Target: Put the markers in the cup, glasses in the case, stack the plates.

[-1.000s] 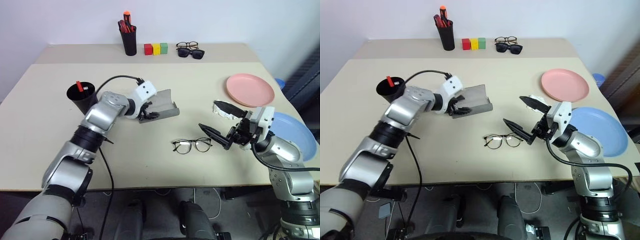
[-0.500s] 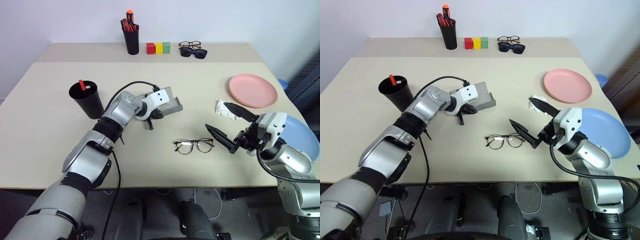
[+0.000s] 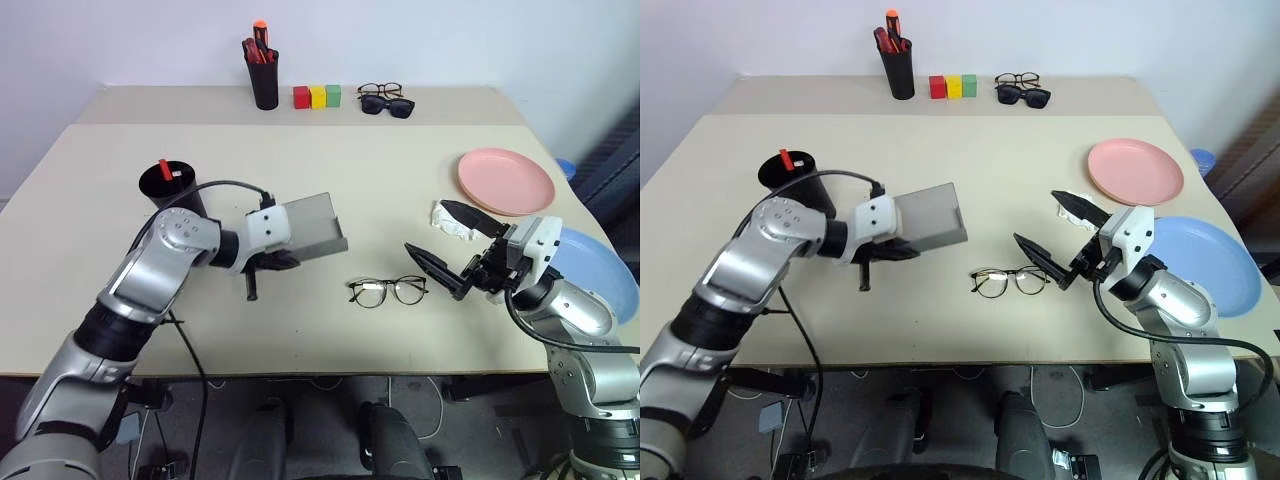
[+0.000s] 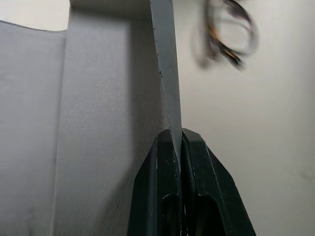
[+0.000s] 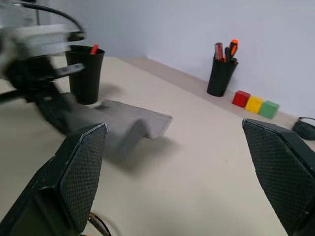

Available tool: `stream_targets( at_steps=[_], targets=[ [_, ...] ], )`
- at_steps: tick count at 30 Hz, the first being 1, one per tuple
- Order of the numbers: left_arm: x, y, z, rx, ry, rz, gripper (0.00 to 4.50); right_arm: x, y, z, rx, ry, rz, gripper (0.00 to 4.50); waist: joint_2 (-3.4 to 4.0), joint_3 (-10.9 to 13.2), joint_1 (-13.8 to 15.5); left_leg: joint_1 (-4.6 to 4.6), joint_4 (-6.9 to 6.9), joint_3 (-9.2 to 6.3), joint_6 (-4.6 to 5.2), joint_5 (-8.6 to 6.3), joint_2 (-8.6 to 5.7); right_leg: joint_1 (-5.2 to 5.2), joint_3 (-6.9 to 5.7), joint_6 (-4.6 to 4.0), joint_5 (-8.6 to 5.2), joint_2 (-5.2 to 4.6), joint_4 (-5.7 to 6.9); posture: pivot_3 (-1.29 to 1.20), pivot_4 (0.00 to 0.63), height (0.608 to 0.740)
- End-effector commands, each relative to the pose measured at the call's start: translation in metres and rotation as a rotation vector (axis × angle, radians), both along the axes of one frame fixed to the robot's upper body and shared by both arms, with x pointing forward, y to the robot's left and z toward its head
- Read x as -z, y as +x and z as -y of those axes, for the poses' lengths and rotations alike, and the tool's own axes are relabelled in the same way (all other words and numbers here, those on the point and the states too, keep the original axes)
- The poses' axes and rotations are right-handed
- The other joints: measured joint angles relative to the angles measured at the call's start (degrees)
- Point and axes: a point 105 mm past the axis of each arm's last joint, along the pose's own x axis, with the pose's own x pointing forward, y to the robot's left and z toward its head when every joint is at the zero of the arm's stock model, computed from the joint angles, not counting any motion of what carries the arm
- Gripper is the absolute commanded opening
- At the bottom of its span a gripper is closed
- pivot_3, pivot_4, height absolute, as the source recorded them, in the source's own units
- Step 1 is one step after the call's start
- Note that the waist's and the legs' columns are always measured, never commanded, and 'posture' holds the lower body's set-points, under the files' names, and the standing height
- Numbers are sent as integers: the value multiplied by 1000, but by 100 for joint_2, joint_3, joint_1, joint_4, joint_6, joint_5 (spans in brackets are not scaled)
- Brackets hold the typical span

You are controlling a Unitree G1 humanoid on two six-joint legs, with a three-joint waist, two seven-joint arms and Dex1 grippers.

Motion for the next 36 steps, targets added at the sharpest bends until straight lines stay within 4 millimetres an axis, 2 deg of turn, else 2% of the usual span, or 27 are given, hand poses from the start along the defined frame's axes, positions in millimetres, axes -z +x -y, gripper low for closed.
stream_targets(
  at_steps=[1,5,10,14,18,23,36],
  targets=[
    [-15,-19,-5,67,0,30,41,-8,0,-1,-18,-3,41,4500,0,0,-1,0,0,0,0,0,0,0,0,0,0,0,0,0,150,740],
    [-12,-42,-9,151,22,-13,41,-7,1,-2,-25,-4,38,4500,0,0,17,-9,-6,1,0,0,0,-12,0,-1,0,0,0,0,150,740],
    [-5,-52,-7,201,54,-42,41,-7,1,-4,-27,-2,40,4500,0,0,9,-9,-1,3,0,0,0,-12,0,0,0,0,1,0,150,740],
    [2,-47,-7,178,91,-34,41,-6,-1,-1,-18,-6,40,4500,0,0,8,-9,-1,4,0,0,0,-12,0,0,0,0,2,0,150,740],
    [9,-30,-10,100,156,1,41,-6,-4,0,-8,-8,41,4500,0,0,13,-9,0,4,1,0,0,-11,0,1,0,1,3,0,150,740],
    [16,-20,-9,62,193,11,41,-5,-5,0,0,-9,41,4500,0,0,1,-10,0,4,1,1,1,-12,0,1,0,3,5,0,150,740],
    [21,-31,9,150,207,-32,41,0,-7,4,23,-20,-8,4500,0,-1,14,-9,2,4,1,1,1,-11,1,1,0,3,7,0,150,740]
  ],
)
